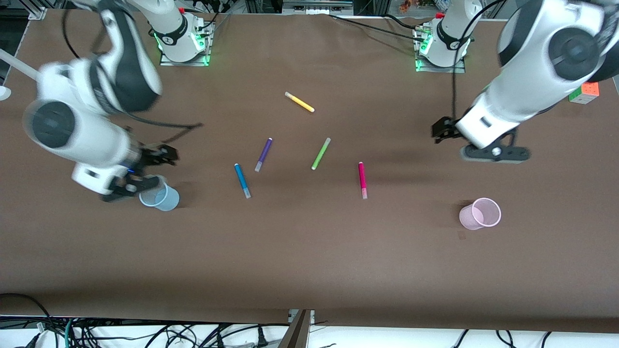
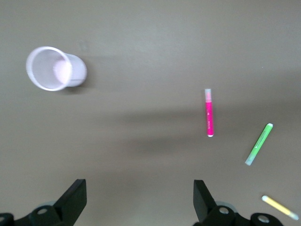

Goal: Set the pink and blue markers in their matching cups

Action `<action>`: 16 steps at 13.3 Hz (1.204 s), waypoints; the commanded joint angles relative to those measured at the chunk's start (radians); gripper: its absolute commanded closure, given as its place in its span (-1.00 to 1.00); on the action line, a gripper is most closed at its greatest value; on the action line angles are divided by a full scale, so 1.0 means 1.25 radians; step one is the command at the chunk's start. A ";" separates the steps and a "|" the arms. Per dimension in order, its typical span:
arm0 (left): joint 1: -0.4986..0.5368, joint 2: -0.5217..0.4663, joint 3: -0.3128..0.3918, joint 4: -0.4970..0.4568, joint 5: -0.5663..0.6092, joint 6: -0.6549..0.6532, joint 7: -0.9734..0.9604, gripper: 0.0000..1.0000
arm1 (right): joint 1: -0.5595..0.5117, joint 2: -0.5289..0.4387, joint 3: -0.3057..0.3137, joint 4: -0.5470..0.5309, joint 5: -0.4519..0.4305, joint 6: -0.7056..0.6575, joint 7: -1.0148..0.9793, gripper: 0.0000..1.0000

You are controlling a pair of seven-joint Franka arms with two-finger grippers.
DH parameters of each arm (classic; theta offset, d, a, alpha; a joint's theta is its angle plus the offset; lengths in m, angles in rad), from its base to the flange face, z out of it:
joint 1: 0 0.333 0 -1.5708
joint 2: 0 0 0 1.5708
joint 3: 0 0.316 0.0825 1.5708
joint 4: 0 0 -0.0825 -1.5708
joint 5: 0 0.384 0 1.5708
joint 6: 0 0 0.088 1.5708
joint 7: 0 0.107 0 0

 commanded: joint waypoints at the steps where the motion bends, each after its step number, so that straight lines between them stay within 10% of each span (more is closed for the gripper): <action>1: -0.035 0.087 -0.013 0.025 0.017 0.032 -0.110 -1.00 | 0.038 0.075 0.001 0.011 -0.001 0.071 0.002 -1.00; 16: -0.138 0.389 -0.012 0.014 0.112 0.346 -0.247 -1.00 | 0.123 0.293 0.009 0.005 0.102 0.354 0.004 -1.00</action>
